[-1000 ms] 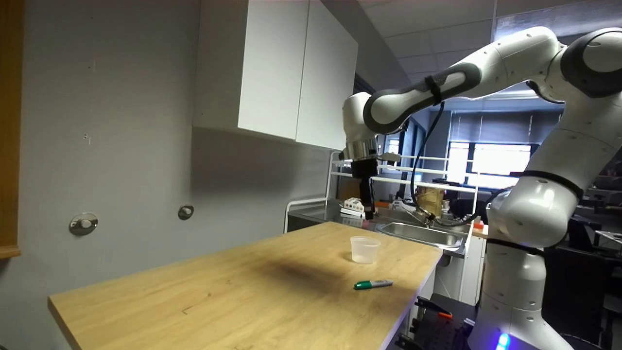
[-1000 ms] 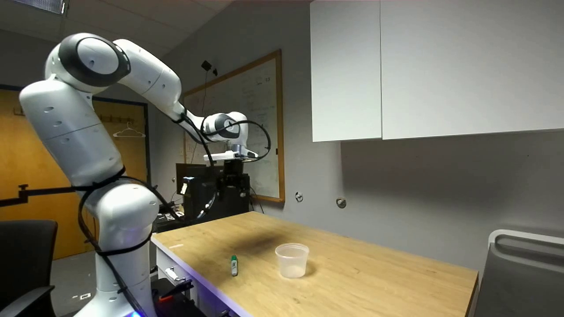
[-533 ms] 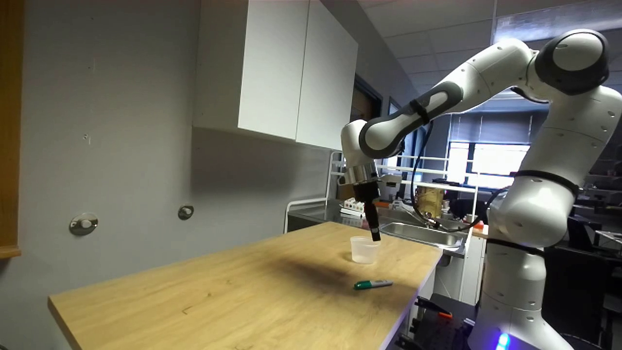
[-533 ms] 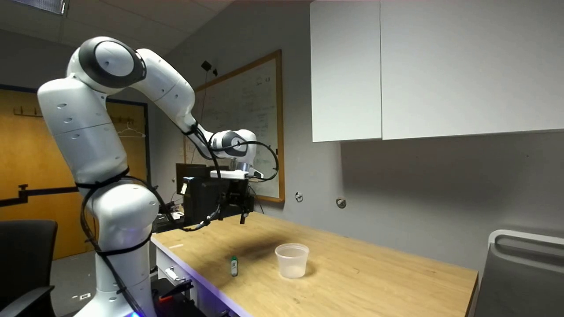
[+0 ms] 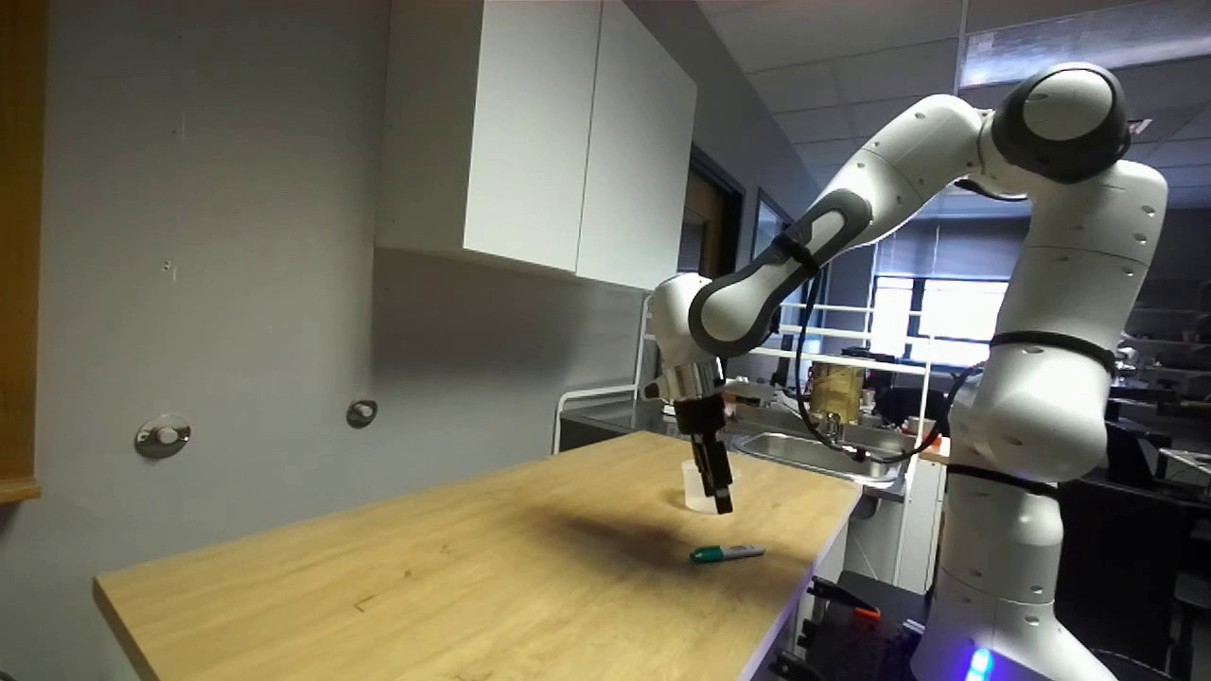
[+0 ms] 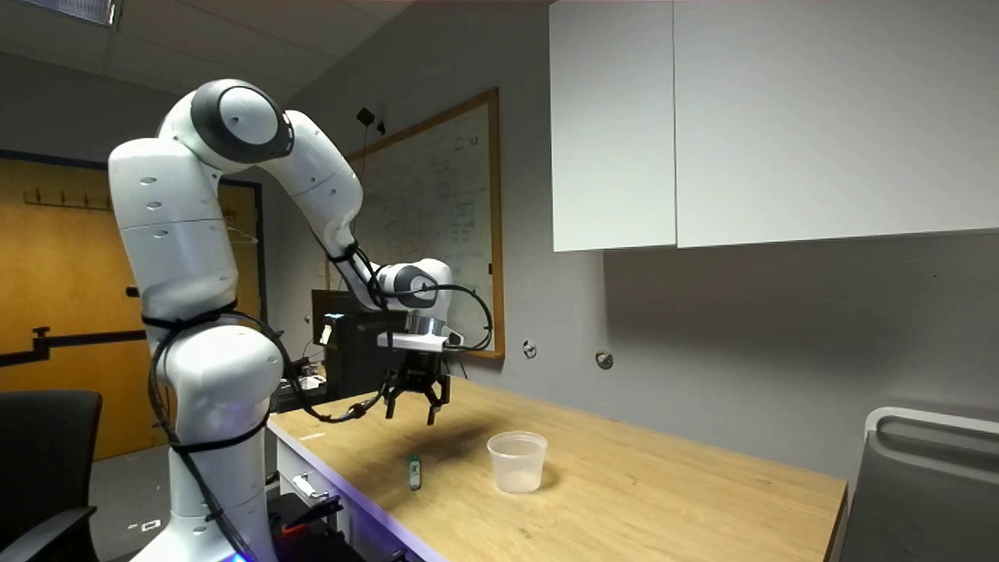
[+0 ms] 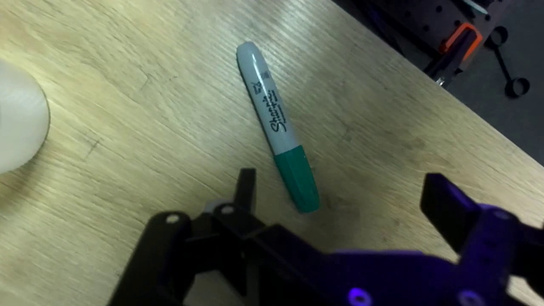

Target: Place the marker in the bowl

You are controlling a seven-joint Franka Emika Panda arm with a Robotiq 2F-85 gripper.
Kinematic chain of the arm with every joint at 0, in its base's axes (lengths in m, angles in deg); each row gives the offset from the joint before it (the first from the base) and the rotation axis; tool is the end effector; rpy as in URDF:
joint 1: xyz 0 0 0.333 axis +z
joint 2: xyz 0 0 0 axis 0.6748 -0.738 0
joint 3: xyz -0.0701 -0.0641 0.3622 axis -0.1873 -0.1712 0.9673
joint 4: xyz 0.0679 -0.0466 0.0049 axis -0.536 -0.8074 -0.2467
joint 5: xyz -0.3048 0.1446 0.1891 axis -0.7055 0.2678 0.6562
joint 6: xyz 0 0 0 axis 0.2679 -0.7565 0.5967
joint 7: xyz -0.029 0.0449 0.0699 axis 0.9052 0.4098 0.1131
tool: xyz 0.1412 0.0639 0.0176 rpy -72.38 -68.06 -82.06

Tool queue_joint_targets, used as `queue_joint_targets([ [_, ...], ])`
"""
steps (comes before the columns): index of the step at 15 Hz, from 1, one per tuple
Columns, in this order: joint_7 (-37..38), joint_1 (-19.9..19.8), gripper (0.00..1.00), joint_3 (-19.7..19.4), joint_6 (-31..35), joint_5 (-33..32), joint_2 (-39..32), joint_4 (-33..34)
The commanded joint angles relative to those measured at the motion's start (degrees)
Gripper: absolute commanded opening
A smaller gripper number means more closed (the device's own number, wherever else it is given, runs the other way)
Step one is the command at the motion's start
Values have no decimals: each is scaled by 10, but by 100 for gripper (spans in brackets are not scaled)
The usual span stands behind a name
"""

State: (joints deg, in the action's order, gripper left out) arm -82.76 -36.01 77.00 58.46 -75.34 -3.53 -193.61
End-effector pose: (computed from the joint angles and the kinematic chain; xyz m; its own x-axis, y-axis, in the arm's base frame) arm 0.3566 0.0373 0.3127 0.7832 0.5506 -0.2887 0.5531 -0.8292 -0.0807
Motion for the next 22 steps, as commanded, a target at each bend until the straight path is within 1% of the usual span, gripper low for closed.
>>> queue_joint_targets([
  [1,-54,-1,100,-3,51,9,-35,-11],
  [4,-94,-8,100,-6,90,7,-57,-23],
  [7,-124,-19,100,-8,113,7,-73,-33],
  [15,-171,-39,100,-7,140,12,-94,-39],
  [16,-174,-41,97,-7,144,11,-97,-38],
  [17,-177,-42,77,-7,146,11,-100,-36],
  [19,-183,-44,70,-7,149,10,-102,-35],
  [20,-185,-46,64,-7,151,8,-105,-32],
  [21,-186,-47,54,-7,152,7,-106,-30],
  [22,-188,-48,47,-8,153,6,-107,-27],
])
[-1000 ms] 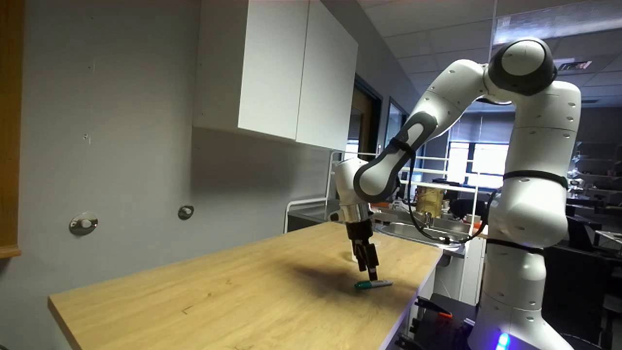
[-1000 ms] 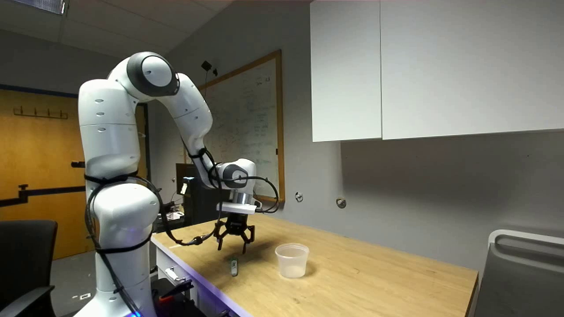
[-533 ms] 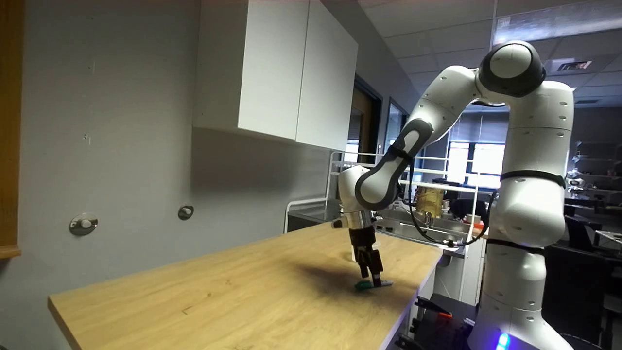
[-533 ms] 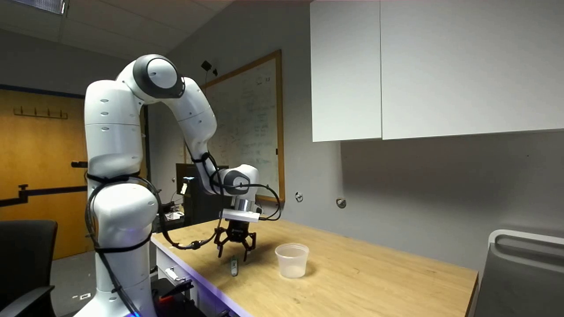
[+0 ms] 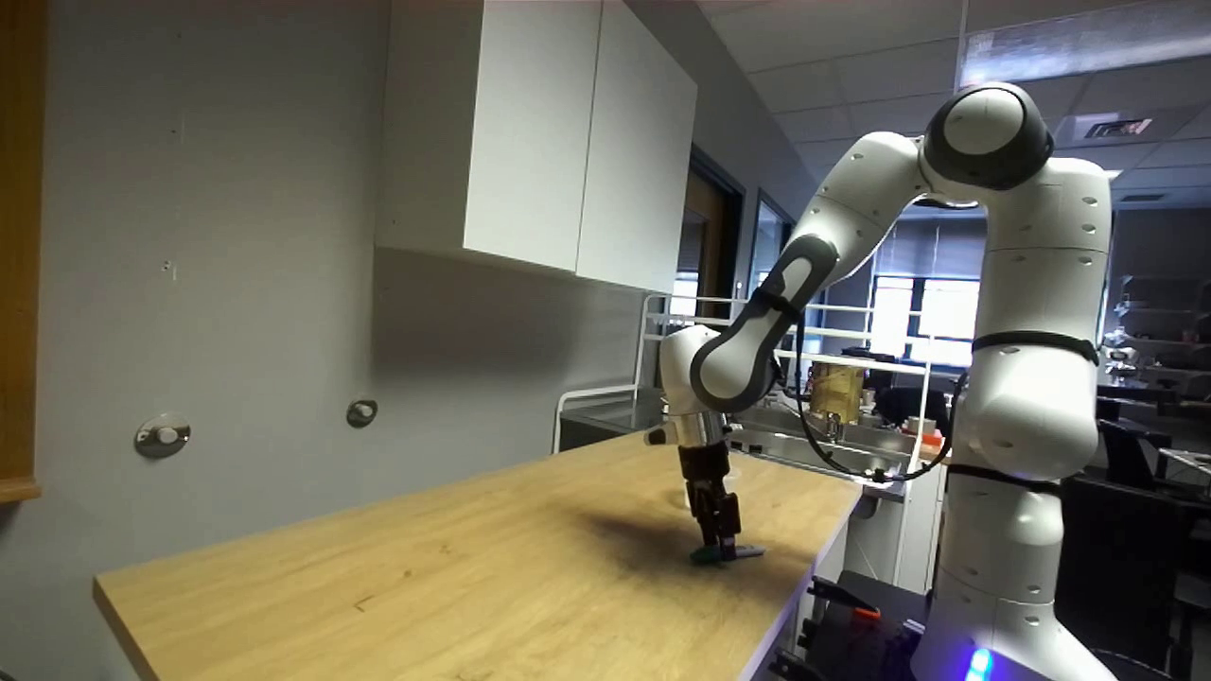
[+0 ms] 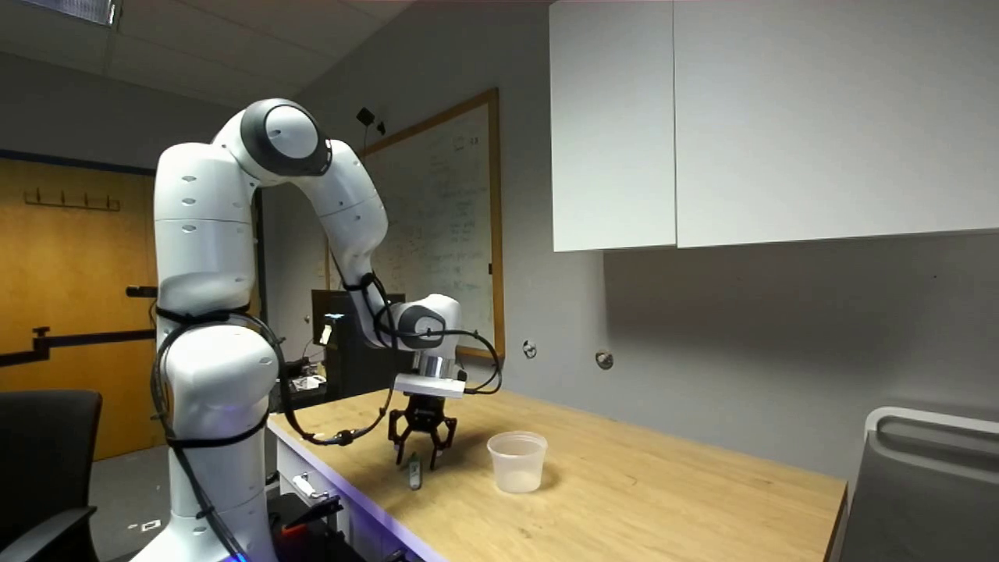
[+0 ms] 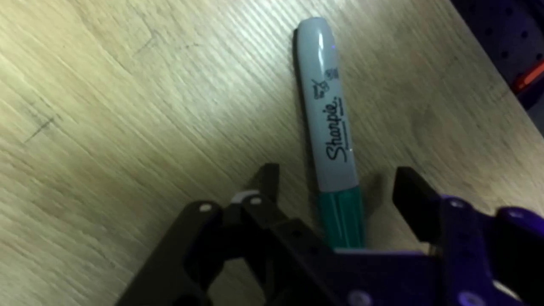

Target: Place the marker in the bowl

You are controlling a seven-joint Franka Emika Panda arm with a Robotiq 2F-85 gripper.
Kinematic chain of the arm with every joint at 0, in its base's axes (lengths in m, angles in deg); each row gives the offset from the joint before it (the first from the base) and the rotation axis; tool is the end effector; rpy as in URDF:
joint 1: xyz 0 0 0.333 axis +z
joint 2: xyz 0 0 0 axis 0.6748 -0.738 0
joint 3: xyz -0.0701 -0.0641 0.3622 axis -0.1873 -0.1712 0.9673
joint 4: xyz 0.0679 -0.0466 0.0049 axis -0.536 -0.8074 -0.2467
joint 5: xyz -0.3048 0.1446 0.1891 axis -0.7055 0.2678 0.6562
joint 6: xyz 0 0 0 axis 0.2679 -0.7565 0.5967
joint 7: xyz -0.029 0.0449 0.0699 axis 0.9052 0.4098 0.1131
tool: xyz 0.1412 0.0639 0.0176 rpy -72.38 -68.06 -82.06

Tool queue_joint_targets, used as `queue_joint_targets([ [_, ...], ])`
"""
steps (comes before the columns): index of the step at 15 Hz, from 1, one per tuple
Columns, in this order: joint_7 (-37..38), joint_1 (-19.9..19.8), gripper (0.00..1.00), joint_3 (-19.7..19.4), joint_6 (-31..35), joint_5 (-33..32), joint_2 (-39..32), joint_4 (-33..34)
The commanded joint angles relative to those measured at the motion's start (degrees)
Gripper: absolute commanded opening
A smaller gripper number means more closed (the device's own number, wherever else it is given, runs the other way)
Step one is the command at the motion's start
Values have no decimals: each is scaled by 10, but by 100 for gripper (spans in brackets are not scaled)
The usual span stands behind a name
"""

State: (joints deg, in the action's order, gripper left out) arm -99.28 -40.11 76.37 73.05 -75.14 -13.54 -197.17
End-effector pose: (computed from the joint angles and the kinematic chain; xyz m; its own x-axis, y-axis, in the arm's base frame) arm 0.3655 0.0113 0.2392 0.6534 0.7213 -0.2296 0.7055 -0.6903 -0.1609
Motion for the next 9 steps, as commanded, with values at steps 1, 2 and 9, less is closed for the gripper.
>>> queue_joint_targets([
  [1,-24,-9,40,-2,9,4,-8,11],
  [2,-26,-10,31,-2,11,6,-10,14],
  [9,-20,-14,10,-2,7,10,-6,22],
])
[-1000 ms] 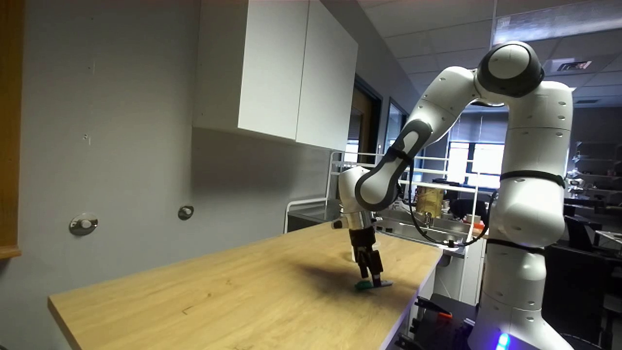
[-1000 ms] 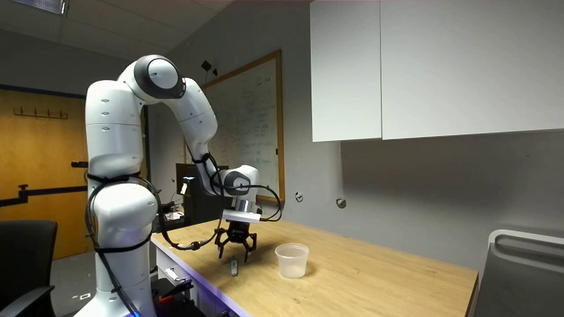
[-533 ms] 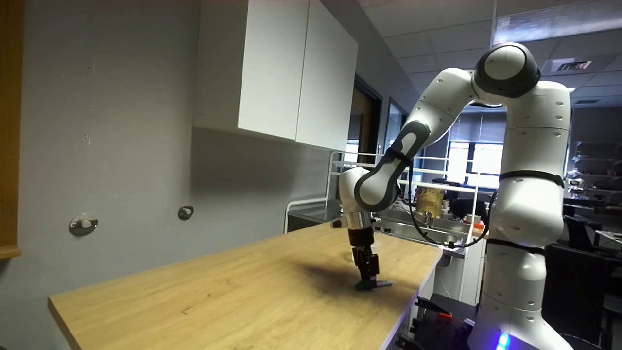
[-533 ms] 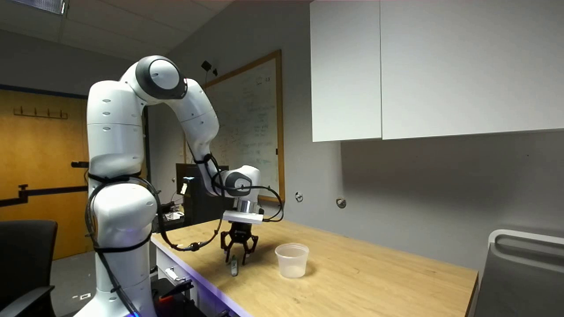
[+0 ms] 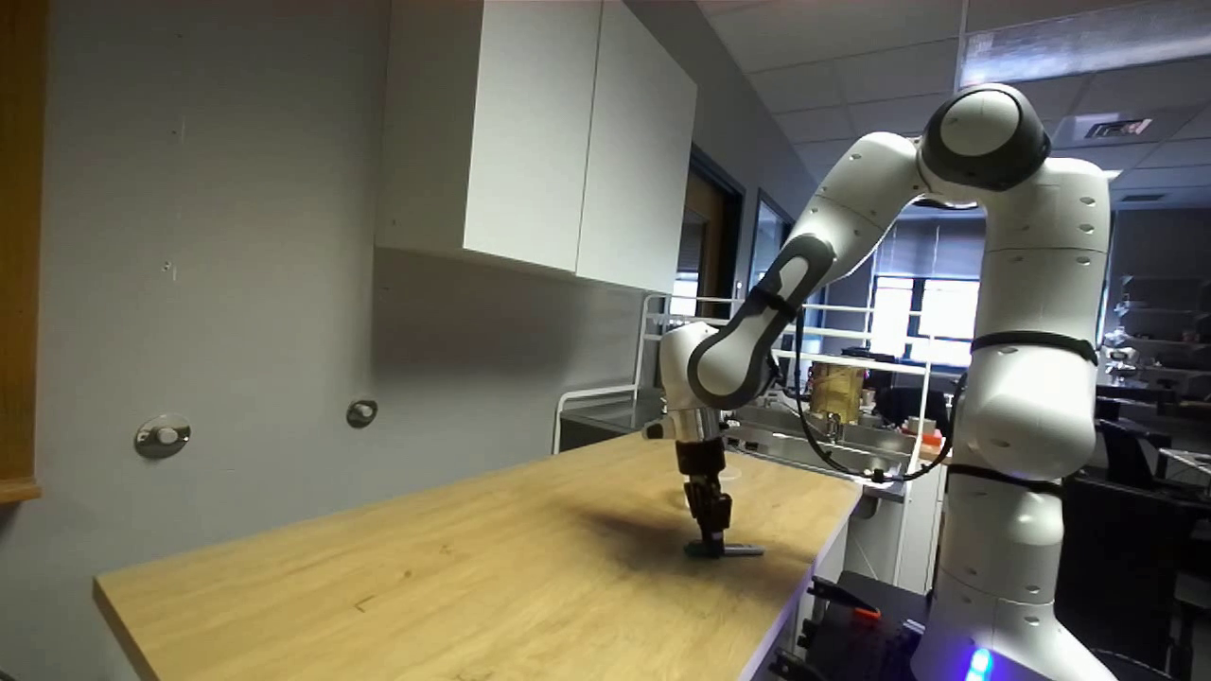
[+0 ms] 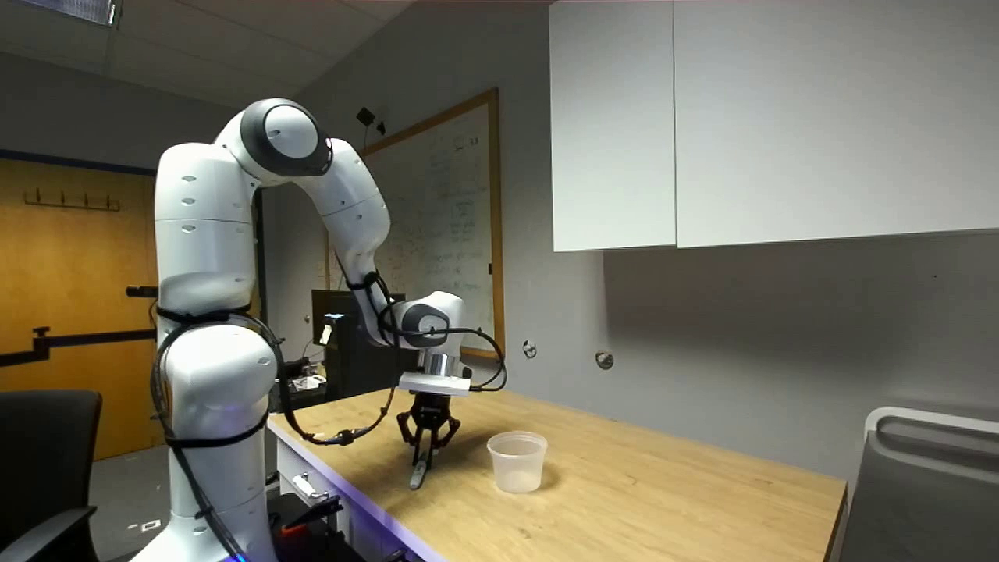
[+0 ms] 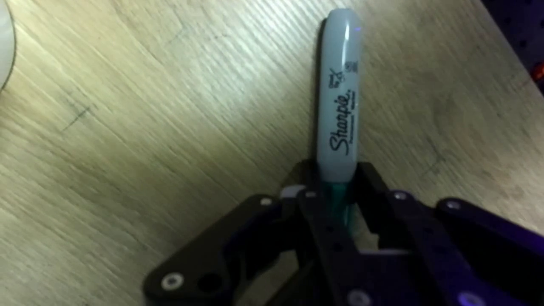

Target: Place the marker in the bowl

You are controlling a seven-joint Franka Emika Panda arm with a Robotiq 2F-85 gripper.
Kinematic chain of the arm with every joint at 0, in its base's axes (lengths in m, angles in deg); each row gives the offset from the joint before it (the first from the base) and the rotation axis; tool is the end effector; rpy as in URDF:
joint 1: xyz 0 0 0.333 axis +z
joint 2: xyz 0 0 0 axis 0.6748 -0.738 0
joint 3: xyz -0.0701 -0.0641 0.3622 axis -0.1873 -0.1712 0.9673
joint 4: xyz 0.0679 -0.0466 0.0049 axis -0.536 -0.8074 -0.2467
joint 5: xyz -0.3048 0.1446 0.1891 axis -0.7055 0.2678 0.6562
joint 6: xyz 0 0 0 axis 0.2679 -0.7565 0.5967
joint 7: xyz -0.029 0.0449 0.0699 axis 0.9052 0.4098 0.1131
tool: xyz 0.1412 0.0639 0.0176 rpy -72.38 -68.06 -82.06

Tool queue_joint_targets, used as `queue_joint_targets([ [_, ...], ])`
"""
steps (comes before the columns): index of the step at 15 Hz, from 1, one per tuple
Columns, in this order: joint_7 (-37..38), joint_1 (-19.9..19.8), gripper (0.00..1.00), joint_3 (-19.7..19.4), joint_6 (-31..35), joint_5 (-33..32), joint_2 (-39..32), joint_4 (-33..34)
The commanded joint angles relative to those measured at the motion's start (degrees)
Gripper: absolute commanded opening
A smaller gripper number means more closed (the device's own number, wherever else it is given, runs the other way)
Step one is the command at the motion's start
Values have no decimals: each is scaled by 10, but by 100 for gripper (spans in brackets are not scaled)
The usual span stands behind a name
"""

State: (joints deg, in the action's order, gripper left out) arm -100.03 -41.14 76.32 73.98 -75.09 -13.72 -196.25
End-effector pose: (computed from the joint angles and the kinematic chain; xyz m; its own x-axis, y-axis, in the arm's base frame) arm 0.3757 0.0048 0.2435 0.6643 0.7183 -0.2069 0.7053 -0.6940 -0.1448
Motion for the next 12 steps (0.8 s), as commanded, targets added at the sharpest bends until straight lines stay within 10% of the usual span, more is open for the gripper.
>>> queue_joint_targets([
  [1,-4,-4,10,0,-8,10,2,13],
  [12,254,19,10,14,-77,49,200,16],
])
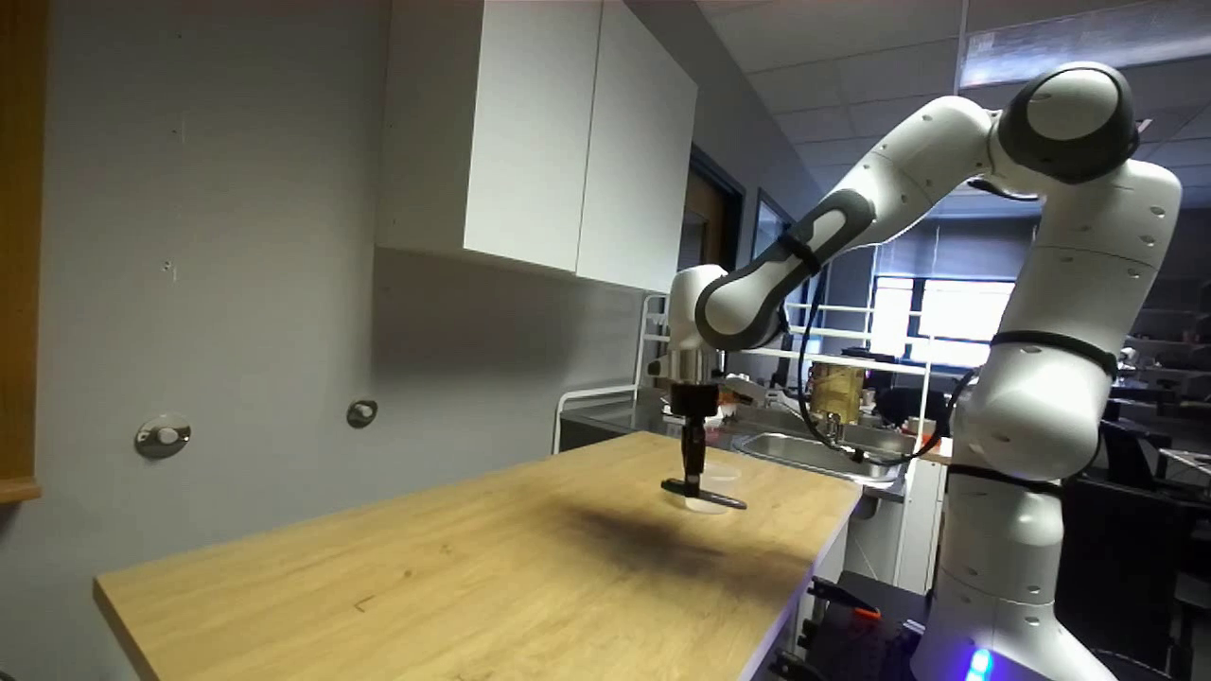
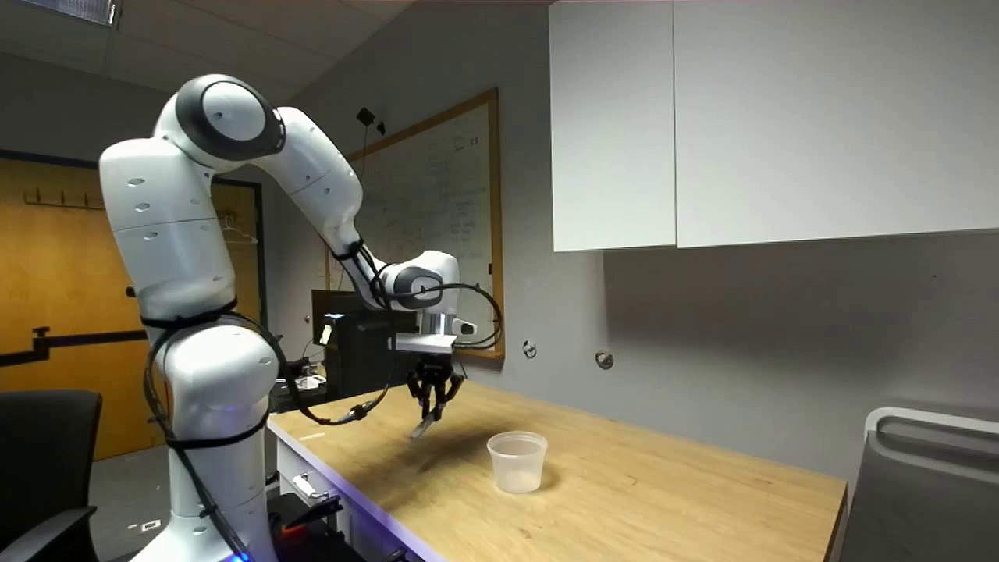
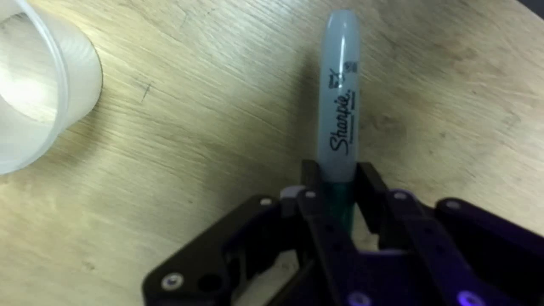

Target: Place the marker in the bowl

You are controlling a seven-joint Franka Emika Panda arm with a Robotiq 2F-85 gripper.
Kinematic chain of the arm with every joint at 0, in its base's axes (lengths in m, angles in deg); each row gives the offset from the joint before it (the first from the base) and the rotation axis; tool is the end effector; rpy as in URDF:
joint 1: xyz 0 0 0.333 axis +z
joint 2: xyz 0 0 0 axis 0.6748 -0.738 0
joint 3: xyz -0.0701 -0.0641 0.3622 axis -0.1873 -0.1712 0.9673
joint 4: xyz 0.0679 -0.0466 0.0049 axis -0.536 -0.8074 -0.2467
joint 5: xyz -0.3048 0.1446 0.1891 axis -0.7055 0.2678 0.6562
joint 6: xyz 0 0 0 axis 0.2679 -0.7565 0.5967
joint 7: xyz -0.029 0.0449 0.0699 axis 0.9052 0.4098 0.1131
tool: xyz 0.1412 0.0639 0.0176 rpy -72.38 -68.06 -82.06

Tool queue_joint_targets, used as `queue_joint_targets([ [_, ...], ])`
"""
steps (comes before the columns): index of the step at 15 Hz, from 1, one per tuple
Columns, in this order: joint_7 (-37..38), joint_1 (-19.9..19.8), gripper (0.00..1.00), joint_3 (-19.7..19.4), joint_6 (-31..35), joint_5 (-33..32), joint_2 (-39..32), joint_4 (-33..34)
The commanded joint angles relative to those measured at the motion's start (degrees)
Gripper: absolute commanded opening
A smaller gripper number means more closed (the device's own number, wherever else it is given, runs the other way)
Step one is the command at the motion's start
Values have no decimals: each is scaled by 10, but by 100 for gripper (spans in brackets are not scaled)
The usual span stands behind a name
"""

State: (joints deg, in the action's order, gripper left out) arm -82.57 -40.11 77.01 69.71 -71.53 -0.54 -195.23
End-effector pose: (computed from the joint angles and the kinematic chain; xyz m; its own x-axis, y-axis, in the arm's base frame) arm 0.3805 0.0188 0.3325 0.8829 0.4638 -0.0739 0.4629 -0.8859 -0.0287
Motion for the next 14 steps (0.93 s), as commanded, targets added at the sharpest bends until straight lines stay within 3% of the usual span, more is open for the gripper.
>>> queue_joint_targets([
  [1,107,9,10,8,-44,15,82,17],
  [6,224,-12,10,4,-26,6,108,63],
  [14,202,-62,10,-53,-12,-7,73,124],
])
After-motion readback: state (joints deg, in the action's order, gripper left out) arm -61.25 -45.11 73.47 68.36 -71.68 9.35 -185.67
